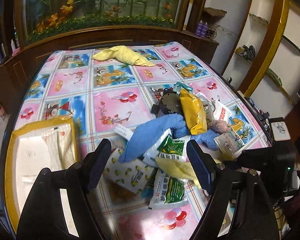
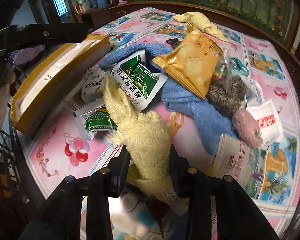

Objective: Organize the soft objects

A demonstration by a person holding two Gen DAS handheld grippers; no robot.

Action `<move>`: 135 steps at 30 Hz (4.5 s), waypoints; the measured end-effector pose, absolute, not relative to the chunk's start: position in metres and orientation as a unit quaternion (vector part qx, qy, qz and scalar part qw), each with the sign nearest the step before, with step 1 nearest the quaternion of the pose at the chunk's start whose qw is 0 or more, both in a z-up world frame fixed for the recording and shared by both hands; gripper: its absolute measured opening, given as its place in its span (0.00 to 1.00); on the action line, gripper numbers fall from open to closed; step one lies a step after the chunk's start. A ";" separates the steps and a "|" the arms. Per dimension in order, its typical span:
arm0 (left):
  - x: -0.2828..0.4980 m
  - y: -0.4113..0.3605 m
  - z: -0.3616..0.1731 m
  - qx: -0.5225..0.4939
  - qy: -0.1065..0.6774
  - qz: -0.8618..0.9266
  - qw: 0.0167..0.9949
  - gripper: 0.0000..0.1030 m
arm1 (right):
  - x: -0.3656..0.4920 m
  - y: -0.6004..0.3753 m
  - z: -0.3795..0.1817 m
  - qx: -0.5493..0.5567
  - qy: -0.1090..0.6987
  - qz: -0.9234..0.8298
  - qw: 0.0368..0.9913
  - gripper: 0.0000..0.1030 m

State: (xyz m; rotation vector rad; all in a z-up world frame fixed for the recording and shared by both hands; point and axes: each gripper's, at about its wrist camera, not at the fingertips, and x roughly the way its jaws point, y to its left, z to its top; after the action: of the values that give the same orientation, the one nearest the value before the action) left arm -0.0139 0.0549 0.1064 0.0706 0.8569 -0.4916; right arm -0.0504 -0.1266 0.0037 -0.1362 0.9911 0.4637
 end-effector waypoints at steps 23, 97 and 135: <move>0.024 -0.064 0.067 0.129 0.406 -0.252 0.869 0.38 | -0.068 -0.160 -0.003 0.005 0.458 0.236 0.857 0.38; -0.104 0.205 0.125 -0.207 0.329 -0.128 0.912 0.47 | -0.045 -0.052 0.113 0.159 0.302 0.282 0.897 0.53; -0.089 0.034 0.020 0.011 0.475 -0.225 0.851 0.39 | -0.062 -0.249 0.026 0.142 0.388 0.090 0.906 0.63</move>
State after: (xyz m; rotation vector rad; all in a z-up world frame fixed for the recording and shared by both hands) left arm -0.0889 0.0335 0.0197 0.0236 0.9997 -0.4735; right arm -0.0618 -0.2486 0.0260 0.2925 0.8006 0.1854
